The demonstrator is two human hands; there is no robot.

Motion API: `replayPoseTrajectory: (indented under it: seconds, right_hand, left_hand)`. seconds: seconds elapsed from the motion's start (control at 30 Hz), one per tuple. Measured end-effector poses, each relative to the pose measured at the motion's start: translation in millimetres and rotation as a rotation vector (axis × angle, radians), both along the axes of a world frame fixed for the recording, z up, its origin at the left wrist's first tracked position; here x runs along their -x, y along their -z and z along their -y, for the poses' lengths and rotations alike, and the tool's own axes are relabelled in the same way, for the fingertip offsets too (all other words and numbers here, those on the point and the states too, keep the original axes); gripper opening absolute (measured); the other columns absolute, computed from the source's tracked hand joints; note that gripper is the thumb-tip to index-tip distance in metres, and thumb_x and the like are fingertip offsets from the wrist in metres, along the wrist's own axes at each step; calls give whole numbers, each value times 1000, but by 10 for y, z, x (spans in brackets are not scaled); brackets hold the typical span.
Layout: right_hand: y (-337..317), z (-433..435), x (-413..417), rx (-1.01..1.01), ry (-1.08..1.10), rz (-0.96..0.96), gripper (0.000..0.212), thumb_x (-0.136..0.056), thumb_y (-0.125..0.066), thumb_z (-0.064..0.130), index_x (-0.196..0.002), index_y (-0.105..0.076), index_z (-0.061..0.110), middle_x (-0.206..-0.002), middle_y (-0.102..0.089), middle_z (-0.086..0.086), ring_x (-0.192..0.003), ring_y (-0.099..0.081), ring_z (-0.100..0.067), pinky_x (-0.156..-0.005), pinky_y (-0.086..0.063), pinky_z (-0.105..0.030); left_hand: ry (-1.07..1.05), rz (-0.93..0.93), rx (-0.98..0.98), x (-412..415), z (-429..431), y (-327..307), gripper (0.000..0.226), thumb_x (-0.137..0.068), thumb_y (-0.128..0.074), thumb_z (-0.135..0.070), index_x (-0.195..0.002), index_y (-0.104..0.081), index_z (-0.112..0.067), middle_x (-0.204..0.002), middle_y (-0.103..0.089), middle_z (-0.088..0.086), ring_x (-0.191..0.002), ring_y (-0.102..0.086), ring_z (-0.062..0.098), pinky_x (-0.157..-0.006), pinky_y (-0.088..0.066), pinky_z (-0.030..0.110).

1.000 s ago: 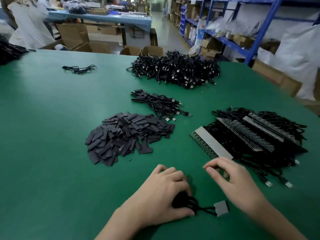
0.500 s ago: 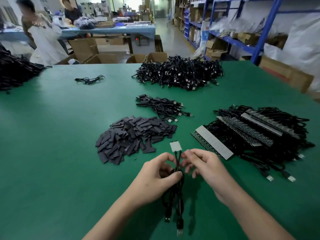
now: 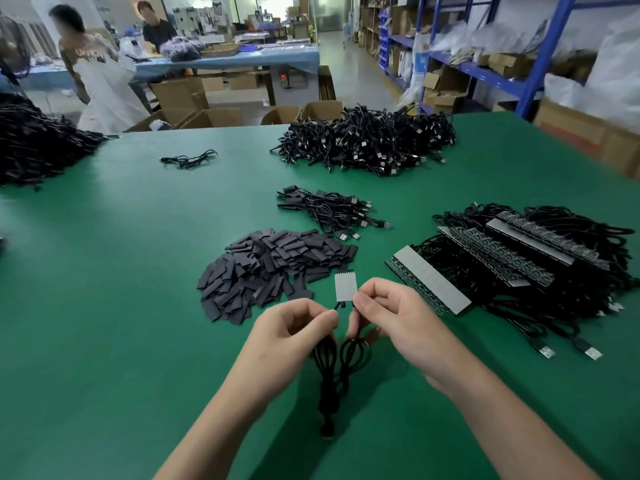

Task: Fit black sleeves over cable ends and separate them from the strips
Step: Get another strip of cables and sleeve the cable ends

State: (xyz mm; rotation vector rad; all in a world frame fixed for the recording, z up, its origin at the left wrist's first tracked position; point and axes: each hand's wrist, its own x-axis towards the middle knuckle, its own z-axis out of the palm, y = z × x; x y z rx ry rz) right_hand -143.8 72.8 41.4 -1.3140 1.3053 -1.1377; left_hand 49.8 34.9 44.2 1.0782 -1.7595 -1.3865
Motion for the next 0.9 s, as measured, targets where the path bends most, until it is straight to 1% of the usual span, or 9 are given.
replayPoseTrajectory:
  seconds: [0.07, 0.13, 0.23, 0.3, 0.4, 0.47, 0.6, 0.77, 0.9]
  right_hand:
    - [-74, -21, 46, 20, -44, 6, 22, -106, -56, 28, -88, -59, 16, -66, -67, -1, -68, -62, -16, -81, -52, -31]
    - [-120, -26, 95, 7, -80, 46, 21, -103, -57, 27, -86, -57, 14, -57, -52, 1, -55, -51, -15, -63, -50, -28]
    - [-90, -21, 100, -74, -95, 53, 21, -105, -54, 19, -85, -52, 11, -54, -41, 2, -49, -41, -15, -51, -42, -29]
    - [-9, -29, 53, -118, -95, 42, 21, -106, -50, 15, -86, -51, 10, -53, -41, 2, -48, -41, -15, -50, -41, -30]
    - [110, -43, -16, -150, -104, 40, 22, -106, -49, 14, -84, -51, 11, -53, -45, -1, -48, -43, -16, -49, -43, -30]
    - [161, -29, -15, -166, -100, 51, 26, -106, -50, 20, -82, -53, 10, -54, -49, -3, -48, -45, -18, -50, -43, -31]
    - [243, 43, 0, -121, -42, -2, 33, -108, -51, 33, -92, -59, 5, -54, -52, -1, -48, -47, -18, -50, -44, -30]
    - [394, 33, -93, -40, 13, 65, 33, -106, -49, 32, -75, -53, 22, -54, -45, 1, -49, -44, -17, -49, -42, -29]
    - [489, 2, -193, -7, 51, 162, 33, -105, -51, 34, -75, -50, 19, -59, -41, 6, -50, -40, -11, -49, -42, -25]
  left_hand:
    - [77, -27, -70, -37, 25, -58, 27, -101, -64, -26, -77, -67, -16, -70, -70, 4, -61, -58, 16, -63, -47, 25]
    - [157, -44, -135, -69, 45, -85, 24, -100, -64, -31, -85, -67, -13, -70, -68, 7, -59, -57, 17, -63, -47, 22]
    - [198, -58, -188, -48, 72, -31, 29, -99, -64, -37, -97, -64, -8, -76, -69, 10, -66, -65, 22, -72, -51, 25]
    - [172, -77, -176, 15, 86, 48, 31, -98, -59, -39, -89, -61, -10, -75, -66, 10, -68, -67, 25, -73, -51, 28]
    - [174, -43, -125, 102, 111, 177, 41, -103, -54, -37, -88, -54, 1, -70, -64, 7, -61, -63, 24, -65, -48, 33]
    - [180, -13, -96, 130, 135, 250, 41, -105, -54, -36, -88, -52, 1, -67, -63, 5, -56, -60, 21, -59, -45, 32]
    - [164, 35, -36, 170, 166, 312, 42, -106, -52, -39, -83, -52, -5, -63, -61, -1, -51, -54, 18, -50, -41, 27]
    - [154, -42, 33, 285, 146, 398, 44, -111, -40, -38, -88, -63, -7, -68, -70, 13, -49, -51, 18, -51, -42, 28]
    - [134, -181, -9, 327, 106, 512, 45, -112, -37, -32, -86, -61, -5, -68, -73, 12, -45, -54, 14, -45, -40, 20]
